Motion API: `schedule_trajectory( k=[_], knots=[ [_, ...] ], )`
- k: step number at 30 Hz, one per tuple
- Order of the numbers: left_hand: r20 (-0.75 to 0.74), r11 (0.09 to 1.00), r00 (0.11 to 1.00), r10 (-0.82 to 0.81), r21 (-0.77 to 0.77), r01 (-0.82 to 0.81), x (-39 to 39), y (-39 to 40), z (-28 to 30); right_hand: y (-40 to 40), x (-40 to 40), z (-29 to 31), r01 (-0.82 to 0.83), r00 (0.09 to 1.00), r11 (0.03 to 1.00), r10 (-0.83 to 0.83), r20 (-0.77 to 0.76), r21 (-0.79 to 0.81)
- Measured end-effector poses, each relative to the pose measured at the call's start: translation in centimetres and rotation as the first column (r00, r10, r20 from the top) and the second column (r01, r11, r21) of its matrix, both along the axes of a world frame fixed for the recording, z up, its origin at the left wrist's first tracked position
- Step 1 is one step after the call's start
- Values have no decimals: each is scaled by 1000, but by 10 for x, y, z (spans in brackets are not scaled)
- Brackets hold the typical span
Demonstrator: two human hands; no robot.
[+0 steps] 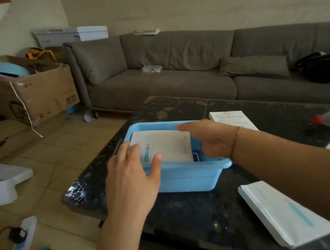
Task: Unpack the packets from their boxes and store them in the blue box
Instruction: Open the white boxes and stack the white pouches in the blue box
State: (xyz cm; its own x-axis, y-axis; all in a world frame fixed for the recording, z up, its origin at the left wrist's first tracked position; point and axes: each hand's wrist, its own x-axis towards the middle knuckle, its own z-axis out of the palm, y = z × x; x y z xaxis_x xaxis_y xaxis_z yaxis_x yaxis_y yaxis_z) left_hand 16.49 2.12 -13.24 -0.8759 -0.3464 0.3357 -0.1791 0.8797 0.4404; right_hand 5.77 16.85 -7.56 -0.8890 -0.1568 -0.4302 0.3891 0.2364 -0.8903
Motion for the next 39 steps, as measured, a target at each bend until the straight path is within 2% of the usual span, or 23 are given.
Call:
schedule_trajectory(
  k=[2,3,5,7,8,9,12,14,16,19,21,23,24,25,26,28,31,36,37,39],
  knots=[
    [-32,999,999,37,-34,-38,3,0,2,31,19,14,-39,979,997,25,-202,-64],
    [-97,999,994,42,-29,-45,5,2,4,52,33,19,-60,941,997,40,-337,-49],
    [-319,1000,948,-20,5,23,11,11,4,98,72,16,-18,781,998,54,-623,64],
    [-524,985,837,-157,-16,174,17,26,4,144,115,-16,115,612,960,132,-779,254],
    [-589,965,772,-239,-57,255,19,34,2,162,131,-36,185,589,908,204,-782,375],
    [-625,937,711,-324,-110,330,20,43,-1,177,144,-57,226,602,840,279,-749,494],
    [-629,828,568,-531,-241,506,21,69,-13,211,157,-114,161,653,633,507,-562,758],
    [-595,749,504,-626,-280,600,19,84,-22,218,155,-133,155,602,482,646,-469,862],
    [-548,688,482,-684,-263,677,16,98,-30,220,154,-141,200,539,452,690,-483,869],
    [-472,643,516,-715,-156,750,12,115,-36,224,159,-134,250,471,491,691,-548,834],
    [-429,665,602,-674,4,747,14,128,-29,228,165,-121,281,414,654,578,-704,702],
    [-377,641,691,-617,268,719,18,141,-14,227,170,-94,236,402,889,280,-872,394],
    [-362,580,703,-613,399,711,20,147,-7,224,172,-79,155,457,966,115,-882,206],
    [-374,489,692,-618,506,710,21,152,-2,220,172,-68,66,522,998,-19,-853,18],
    [-407,391,679,-612,590,706,21,155,3,216,169,-60,16,565,993,-106,-818,-118],
    [-465,231,710,-529,726,647,19,159,8,212,160,-56,36,560,975,-203,-803,-221],
    [-471,85,767,-436,826,557,17,164,11,207,150,-57,74,513,932,-340,-788,-354],
    [-471,69,773,-425,835,547,17,166,14,209,146,-56,69,516,904,-395,-760,-423],
    [-472,84,773,-425,829,552,18,166,14,210,147,-54,97,497,918,-380,-780,-384],
    [-466,141,765,-444,807,574,19,166,13,210,150,-50,150,404,959,-283,-870,-242]
  ],
)
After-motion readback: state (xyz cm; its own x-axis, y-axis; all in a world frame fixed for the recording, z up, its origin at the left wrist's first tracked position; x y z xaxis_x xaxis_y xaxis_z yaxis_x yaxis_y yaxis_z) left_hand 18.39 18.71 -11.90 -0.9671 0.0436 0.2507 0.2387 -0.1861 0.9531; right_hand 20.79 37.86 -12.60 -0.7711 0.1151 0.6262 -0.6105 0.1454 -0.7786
